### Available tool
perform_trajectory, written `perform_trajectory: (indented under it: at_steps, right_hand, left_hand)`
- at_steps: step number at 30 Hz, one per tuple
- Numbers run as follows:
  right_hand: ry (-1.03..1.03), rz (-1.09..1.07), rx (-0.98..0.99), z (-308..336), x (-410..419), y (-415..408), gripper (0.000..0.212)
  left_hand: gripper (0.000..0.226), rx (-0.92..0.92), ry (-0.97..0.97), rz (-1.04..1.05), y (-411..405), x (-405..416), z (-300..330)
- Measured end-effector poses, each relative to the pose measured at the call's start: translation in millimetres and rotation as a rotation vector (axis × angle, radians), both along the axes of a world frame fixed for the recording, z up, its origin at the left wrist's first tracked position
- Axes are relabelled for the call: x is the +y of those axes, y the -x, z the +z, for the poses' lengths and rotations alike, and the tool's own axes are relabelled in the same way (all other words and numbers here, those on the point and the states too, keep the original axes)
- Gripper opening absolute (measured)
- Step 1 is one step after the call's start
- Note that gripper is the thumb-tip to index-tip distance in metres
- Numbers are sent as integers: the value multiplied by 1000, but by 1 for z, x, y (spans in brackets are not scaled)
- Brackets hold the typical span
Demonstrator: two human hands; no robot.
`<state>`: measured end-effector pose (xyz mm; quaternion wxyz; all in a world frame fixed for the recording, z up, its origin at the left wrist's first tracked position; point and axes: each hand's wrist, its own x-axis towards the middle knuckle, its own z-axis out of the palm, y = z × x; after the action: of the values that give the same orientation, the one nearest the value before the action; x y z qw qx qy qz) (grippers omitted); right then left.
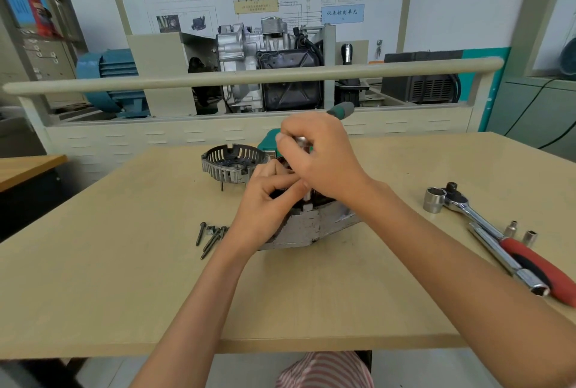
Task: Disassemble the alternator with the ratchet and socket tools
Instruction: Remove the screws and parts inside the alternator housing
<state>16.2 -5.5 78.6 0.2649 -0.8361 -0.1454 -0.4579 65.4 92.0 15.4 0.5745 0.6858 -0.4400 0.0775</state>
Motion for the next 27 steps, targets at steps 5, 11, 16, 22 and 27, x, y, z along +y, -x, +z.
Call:
perform_trajectory:
  at_steps: [5,11,16,22,27]
  right_hand:
    - [323,-551,18,-3,7,0,22]
    - [294,-720,-44,-9,18,0,22]
    - [75,-234,-36,-2,9,-3,30]
    - [23,-52,-1,-1,1,0,27]
    - [337,-658,-16,-7,13,-2,19]
  left_hand:
    - [15,10,79,48,-1,-7,-5]
    - [41,60,93,60,0,-8,-5]
    - [22,39,-24,5,1,-1,1]
    - [37,-1,23,-14,-2,-2,-1]
    - [51,1,62,24,-5,-5,-6]
